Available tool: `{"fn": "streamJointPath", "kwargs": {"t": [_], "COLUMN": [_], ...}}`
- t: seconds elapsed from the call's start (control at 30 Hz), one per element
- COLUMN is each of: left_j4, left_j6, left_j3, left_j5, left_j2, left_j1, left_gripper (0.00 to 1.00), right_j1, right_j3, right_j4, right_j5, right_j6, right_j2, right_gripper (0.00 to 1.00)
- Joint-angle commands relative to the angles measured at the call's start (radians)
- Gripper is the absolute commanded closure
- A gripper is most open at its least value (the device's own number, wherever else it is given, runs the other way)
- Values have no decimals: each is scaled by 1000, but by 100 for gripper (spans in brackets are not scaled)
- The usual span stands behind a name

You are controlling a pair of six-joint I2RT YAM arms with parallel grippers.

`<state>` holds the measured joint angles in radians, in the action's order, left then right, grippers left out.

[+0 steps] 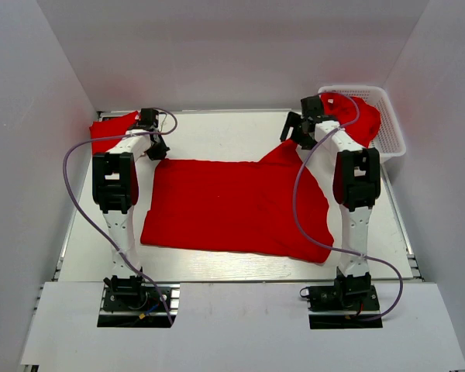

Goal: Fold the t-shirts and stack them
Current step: Grap the side of the flattened tshirt furthest away from the robot with both arms

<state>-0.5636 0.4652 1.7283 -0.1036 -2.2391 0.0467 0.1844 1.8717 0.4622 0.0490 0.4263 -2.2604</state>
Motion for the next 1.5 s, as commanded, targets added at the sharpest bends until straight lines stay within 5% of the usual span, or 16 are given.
{"fn": "streamJointPath", "kwargs": {"t": [0.0, 0.23, 0.47, 0.6, 0.9, 1.1, 1.47], "left_j4": [-22, -32, -32, -32, -42, -51, -94], "left_j6": [7, 7, 7, 7, 7, -2, -11], "left_j3": [-32, -32, -23, -13, 5, 14, 14], "left_j5": [19, 19, 19, 19, 28, 19, 1], "left_j2": [32, 32, 32, 32, 22, 22, 93], "left_j1": [10, 10, 10, 10, 1, 1, 1], "left_gripper": [100, 100, 100, 100, 100, 100, 100], "right_j1": [-3, -5, -10, -11, -5, -3, 10], "right_j3": [63, 80, 81, 75, 34, 10, -15], "right_j4": [-62, -95, -115, -117, -56, 36, 171], "right_j5": [-1, -1, 17, 32, 112, 127, 5], "right_j6": [26, 43, 68, 69, 49, 43, 78], "right_j2": [-31, -97, -131, -120, -10, 30, 120], "right_gripper": [10, 20, 56, 68, 81, 100, 100]}}
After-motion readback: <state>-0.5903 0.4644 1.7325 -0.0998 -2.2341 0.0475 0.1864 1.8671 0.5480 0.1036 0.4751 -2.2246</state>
